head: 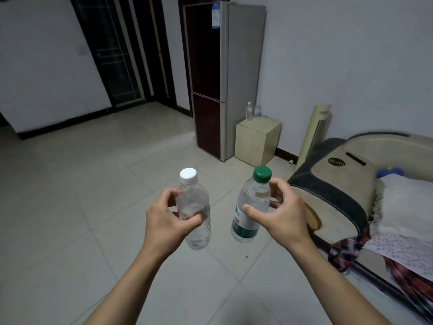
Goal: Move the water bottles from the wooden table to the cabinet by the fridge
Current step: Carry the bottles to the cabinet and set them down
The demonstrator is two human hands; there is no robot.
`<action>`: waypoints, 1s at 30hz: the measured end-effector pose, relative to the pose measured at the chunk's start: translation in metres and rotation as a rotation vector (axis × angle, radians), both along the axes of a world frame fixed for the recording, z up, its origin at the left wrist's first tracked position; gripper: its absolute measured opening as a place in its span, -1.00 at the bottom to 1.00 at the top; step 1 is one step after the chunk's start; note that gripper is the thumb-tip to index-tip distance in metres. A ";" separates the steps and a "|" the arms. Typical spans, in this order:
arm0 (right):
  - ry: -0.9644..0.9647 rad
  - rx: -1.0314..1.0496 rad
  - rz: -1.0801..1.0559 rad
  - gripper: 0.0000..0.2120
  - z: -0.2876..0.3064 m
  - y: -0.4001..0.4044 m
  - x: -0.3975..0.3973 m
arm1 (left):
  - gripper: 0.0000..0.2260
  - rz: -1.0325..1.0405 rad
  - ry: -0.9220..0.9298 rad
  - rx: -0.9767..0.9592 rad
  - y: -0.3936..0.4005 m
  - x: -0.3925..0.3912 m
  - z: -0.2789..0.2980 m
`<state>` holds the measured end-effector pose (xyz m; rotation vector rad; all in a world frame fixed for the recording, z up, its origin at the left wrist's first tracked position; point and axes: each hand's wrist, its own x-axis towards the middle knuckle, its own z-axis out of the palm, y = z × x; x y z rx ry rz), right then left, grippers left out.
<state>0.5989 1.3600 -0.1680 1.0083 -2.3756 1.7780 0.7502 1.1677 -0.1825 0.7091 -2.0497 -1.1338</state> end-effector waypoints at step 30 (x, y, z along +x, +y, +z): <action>-0.085 0.039 -0.254 -0.45 0.001 -0.253 -0.365 | -0.50 -0.268 0.096 0.261 -0.297 -0.425 -0.015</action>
